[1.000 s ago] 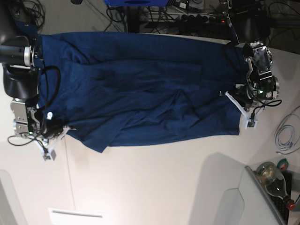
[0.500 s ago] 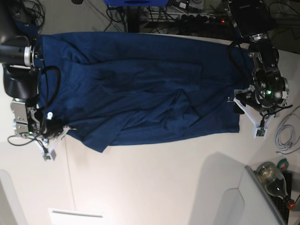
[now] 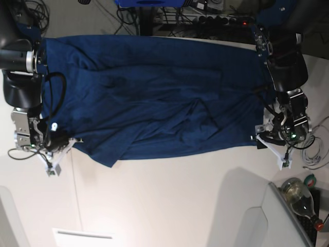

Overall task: Layout the t-shirt on the table in an organized manner, then fold the t-shirt properly
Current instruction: 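Grasp the shirt side edge with the left gripper near the hem, then lift the shirt side edges with both grippers and fold them over lengthwise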

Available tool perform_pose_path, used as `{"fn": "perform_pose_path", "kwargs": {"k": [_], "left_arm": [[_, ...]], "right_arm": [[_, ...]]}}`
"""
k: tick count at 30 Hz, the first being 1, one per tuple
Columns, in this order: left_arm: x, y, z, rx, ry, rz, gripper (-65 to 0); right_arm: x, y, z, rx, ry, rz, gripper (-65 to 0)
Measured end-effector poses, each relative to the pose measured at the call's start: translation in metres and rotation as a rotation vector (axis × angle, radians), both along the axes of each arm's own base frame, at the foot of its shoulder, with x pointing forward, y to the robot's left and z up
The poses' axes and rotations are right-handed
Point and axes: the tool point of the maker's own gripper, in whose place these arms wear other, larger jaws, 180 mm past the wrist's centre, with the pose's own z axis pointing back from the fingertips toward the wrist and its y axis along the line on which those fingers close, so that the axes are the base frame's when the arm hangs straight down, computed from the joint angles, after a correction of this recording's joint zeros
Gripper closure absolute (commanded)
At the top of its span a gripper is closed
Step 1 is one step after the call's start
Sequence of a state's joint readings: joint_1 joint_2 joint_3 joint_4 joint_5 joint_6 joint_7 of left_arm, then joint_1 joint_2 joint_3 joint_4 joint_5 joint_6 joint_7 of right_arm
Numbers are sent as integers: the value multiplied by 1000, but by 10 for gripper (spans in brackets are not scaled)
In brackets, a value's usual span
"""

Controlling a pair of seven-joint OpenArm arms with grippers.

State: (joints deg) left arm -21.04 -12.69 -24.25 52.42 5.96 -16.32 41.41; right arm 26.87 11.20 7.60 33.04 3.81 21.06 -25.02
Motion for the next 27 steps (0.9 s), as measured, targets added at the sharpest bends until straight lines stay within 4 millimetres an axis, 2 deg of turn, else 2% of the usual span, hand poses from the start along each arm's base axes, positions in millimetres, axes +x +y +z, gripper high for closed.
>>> {"fn": "perform_pose_path", "kwargs": {"k": [6,10,14,18,19,21,24,27], "left_arm": [[14,-12,-12,-45,-70,-9,-433],[7,-16,-30,-75,-42,1,-433],[20,-19,-32,-106,-85,10,-433],[25,-15,-35,-117,-157,24,-421],[25,-15,-36,-122,-161,28,-390],[27,-14,-37,-119,-173,39,-270],[27,-14,-36,-119,-192,44,-13],[29,-17,-36,-126,-195,44,0]], "right_arm": [[0,0,0,1,-1,-1,-6],[0,0,0,1,-2,-1,-6],[0,0,0,1,-1,-1,-6],[0,0,0,0,0,1,-6],[0,0,0,0,0,1,-6],[-1,0,0,0,0,1,-6],[0,0,0,0,0,1,-6],[0,0,0,0,-1,1,-6]]}}
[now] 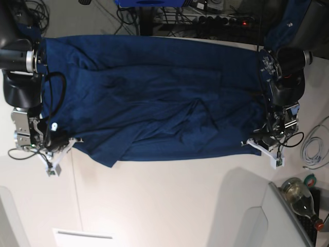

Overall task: Layout the t-shirt on the table in an organized manner, then fold the t-shirt properly
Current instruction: 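Lift the shirt side edges with both grippers and fold them over lengthwise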

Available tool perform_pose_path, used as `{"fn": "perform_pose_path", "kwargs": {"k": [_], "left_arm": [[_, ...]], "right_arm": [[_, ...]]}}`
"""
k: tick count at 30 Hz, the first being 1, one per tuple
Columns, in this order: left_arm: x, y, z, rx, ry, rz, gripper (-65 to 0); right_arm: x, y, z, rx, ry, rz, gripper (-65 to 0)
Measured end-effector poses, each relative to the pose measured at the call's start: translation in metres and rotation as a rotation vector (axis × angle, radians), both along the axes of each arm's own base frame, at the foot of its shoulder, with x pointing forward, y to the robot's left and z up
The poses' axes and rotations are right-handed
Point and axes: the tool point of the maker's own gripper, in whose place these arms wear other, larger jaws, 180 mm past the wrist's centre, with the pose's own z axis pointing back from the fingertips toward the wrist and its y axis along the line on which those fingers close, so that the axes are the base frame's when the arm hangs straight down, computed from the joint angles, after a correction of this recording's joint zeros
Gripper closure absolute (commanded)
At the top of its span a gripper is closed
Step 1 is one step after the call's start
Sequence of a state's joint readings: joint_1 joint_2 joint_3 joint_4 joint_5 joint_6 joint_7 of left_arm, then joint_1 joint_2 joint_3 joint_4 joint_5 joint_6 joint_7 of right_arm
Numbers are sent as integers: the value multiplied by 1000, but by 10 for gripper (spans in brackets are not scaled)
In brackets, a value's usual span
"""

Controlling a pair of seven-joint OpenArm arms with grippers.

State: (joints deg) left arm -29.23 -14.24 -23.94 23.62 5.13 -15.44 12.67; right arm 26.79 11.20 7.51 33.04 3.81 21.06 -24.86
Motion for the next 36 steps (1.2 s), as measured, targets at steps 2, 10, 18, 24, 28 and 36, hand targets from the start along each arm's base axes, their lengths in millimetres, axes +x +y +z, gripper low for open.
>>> {"fn": "perform_pose_path", "kwargs": {"k": [2,10,18,24,28,36], "left_arm": [[2,-2,1,-6,2,-3,0],[27,-5,27,15,-39,-31,0],[57,-14,64,108,-127,-129,0],[67,-11,86,138,-186,-132,0],[63,-18,84,132,-155,-140,0],[24,-29,76,186,-155,-176,0]], "right_arm": [[0,0,0,0,0,0,-6],[3,-4,8,-38,-13,23,-6],[19,-5,27,-53,-77,31,-6],[27,-4,38,-60,-115,36,-6],[20,-5,32,-62,-102,36,-6],[4,-4,33,-84,-166,59,-6]]}}
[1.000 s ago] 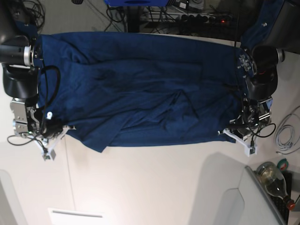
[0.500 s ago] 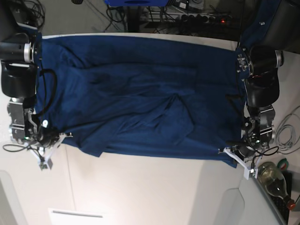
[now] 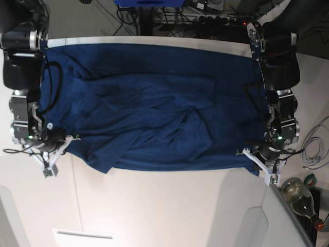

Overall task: Layout the t-shirt on the table in an organized manner, then fold the t-shirt properly
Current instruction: 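Lift the shirt side edges with both grippers and fold them over lengthwise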

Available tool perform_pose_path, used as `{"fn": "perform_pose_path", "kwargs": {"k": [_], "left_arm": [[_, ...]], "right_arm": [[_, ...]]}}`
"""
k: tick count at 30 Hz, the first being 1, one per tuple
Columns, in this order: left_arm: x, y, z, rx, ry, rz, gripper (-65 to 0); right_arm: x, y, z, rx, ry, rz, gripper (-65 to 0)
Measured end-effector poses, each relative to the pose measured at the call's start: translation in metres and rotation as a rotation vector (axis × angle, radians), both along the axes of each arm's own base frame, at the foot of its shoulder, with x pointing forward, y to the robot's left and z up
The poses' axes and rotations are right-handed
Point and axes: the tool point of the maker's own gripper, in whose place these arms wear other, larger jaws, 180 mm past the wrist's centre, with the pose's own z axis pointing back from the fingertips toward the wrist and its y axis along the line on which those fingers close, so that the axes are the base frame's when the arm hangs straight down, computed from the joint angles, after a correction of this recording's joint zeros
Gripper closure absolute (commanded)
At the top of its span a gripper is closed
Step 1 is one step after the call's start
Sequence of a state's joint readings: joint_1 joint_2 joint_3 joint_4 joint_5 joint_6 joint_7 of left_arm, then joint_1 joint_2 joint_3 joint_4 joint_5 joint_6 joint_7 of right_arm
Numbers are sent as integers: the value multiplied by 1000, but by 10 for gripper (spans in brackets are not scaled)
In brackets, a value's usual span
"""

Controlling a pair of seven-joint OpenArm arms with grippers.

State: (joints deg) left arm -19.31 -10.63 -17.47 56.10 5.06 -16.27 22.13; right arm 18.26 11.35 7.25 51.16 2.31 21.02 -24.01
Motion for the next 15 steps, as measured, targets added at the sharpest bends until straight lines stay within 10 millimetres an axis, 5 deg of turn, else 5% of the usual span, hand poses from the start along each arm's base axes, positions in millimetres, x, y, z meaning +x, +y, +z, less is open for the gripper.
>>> {"fn": "perform_pose_path", "kwargs": {"k": [11,15], "left_arm": [[-56,-1,23,-47,-40,-4,0],[-80,16,33,-61,-74,60,0]], "right_arm": [[-29,6,13,-37,-70,39,0],[-48,8,11,-48,-69,54,0]]}}
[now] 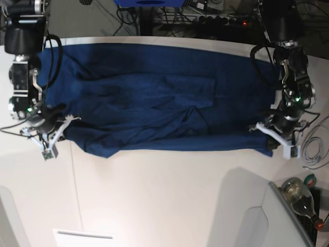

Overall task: Layout the t-shirt on the table in an organized manner, then fold the t-shirt properly
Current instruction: 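Lift the shirt side edges with both grippers and fold them over lengthwise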

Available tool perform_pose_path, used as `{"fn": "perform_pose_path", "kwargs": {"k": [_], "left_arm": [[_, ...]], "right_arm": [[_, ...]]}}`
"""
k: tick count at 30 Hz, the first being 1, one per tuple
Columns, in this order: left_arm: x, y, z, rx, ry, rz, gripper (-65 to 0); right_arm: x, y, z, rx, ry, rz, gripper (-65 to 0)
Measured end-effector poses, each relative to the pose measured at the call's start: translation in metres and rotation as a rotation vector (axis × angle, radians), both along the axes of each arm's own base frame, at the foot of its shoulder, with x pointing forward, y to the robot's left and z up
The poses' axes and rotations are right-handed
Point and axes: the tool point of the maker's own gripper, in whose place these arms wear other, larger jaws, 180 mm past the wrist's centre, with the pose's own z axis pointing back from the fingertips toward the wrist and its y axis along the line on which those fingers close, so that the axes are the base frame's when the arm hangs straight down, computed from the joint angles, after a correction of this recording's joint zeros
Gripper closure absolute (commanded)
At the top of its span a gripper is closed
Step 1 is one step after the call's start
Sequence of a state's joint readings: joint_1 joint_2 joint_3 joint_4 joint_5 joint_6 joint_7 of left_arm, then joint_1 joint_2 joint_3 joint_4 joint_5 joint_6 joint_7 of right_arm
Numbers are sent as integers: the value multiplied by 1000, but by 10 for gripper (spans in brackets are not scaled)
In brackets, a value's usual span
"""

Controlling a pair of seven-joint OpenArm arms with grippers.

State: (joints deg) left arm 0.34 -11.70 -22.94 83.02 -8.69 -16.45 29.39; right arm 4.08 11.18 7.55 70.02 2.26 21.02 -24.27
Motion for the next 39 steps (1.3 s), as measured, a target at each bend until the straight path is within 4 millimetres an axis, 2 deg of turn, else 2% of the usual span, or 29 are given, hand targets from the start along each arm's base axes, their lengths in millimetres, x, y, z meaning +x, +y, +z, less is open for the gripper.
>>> {"fn": "perform_pose_path", "kwargs": {"k": [4,8,15,22,26,30,37,39], "left_arm": [[-19,11,1,35,14,9,0],[-37,6,-2,49,29,-8,0],[-62,4,-20,46,89,-10,0],[-67,9,-33,41,106,0,0],[-69,12,-40,37,107,7,0],[-71,12,-42,36,111,7,0],[-73,12,-43,37,116,7,0],[-73,15,-42,47,119,2,0]], "right_arm": [[-12,3,1,-2,-7,8,0],[-23,6,8,-11,-25,23,0],[-56,10,2,-20,1,40,0],[-66,11,0,-20,9,41,0],[-80,13,-6,-22,37,43,0],[-82,16,3,-23,7,53,0],[-91,14,-6,-21,41,48,0],[-92,6,-4,-18,35,15,0]]}}
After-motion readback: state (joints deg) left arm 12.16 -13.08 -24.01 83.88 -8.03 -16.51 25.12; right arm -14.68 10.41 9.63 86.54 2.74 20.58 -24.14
